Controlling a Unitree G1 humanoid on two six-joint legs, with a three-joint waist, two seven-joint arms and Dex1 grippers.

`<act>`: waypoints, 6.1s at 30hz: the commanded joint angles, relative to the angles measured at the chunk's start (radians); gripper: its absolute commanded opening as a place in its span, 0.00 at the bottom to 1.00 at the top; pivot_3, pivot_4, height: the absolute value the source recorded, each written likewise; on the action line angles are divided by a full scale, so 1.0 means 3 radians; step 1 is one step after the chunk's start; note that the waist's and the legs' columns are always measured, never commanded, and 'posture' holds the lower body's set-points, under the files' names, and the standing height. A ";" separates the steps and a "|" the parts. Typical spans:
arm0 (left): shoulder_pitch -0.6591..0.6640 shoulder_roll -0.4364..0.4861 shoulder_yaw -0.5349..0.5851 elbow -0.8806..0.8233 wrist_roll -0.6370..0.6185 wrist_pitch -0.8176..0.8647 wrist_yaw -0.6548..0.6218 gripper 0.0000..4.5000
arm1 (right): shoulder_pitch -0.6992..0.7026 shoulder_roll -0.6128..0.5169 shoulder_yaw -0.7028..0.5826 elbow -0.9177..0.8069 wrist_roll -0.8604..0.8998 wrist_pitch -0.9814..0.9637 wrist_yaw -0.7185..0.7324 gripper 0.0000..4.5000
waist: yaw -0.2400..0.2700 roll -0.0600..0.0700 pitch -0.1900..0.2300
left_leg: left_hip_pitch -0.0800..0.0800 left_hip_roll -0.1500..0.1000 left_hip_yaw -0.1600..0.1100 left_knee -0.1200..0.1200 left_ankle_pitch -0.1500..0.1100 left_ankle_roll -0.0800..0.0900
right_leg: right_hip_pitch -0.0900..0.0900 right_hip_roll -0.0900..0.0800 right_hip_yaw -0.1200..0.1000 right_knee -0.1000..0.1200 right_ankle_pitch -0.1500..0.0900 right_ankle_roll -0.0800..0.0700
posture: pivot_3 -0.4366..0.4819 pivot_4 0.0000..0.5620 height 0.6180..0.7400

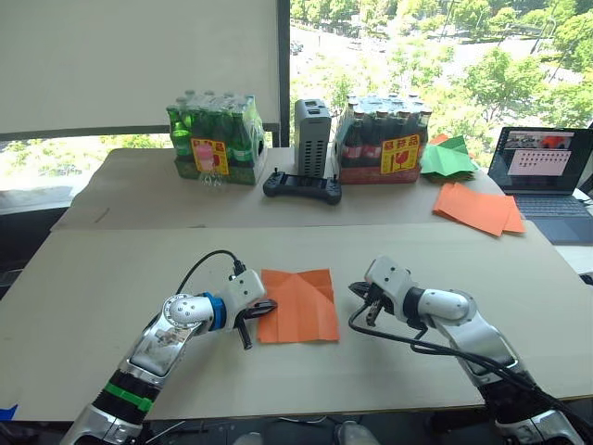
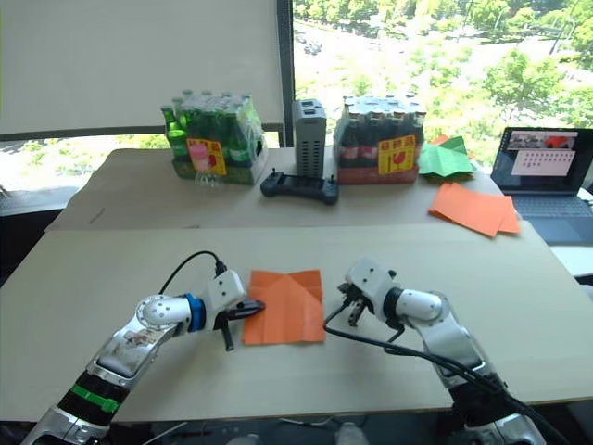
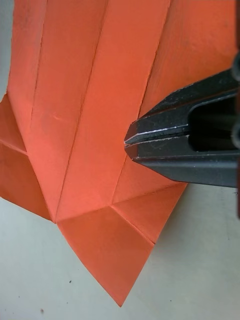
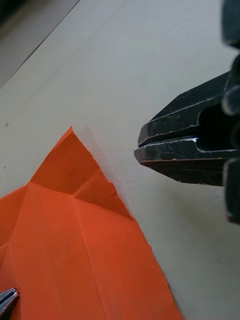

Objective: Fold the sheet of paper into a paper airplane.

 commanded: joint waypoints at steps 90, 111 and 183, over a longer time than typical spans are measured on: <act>0.0104 -0.0052 -0.0169 0.0035 0.0261 0.0033 -0.0114 0.00 | -0.0416 0.0607 0.0147 0.0366 -0.0067 0.0751 -0.0352 0.00 | -0.0015 0.0005 -0.0003 | 0.0043 -0.0004 -0.0005 -0.0010 -0.0004 0.0005 | 0.0035 -0.0005 0.0000 -0.0002 -0.0011 0.0014 | 0.48 0.27 0.86; -0.0036 -0.0117 -0.0249 0.0255 0.0299 -0.0086 -0.0183 0.00 | 0.0726 0.0449 -0.0262 -0.2301 0.1032 0.1681 -0.0176 0.00 | 0.0013 0.0009 -0.0007 | 0.0040 -0.0003 -0.0014 -0.0010 -0.0004 0.0006 | 0.0039 -0.0006 -0.0005 -0.0005 -0.0030 0.0043 | 0.48 0.27 0.86; 0.0209 -0.0038 0.0658 -0.0311 -0.0437 0.0625 -0.0044 0.00 | 0.0110 0.1182 0.0720 -0.0300 0.0003 0.0783 -0.0458 0.00 | -0.0112 0.0005 -0.0005 | 0.0046 0.0005 -0.0013 -0.0041 -0.0004 0.0005 | 0.0022 0.0002 -0.0004 -0.0001 -0.0030 0.0017 | 0.48 0.27 0.86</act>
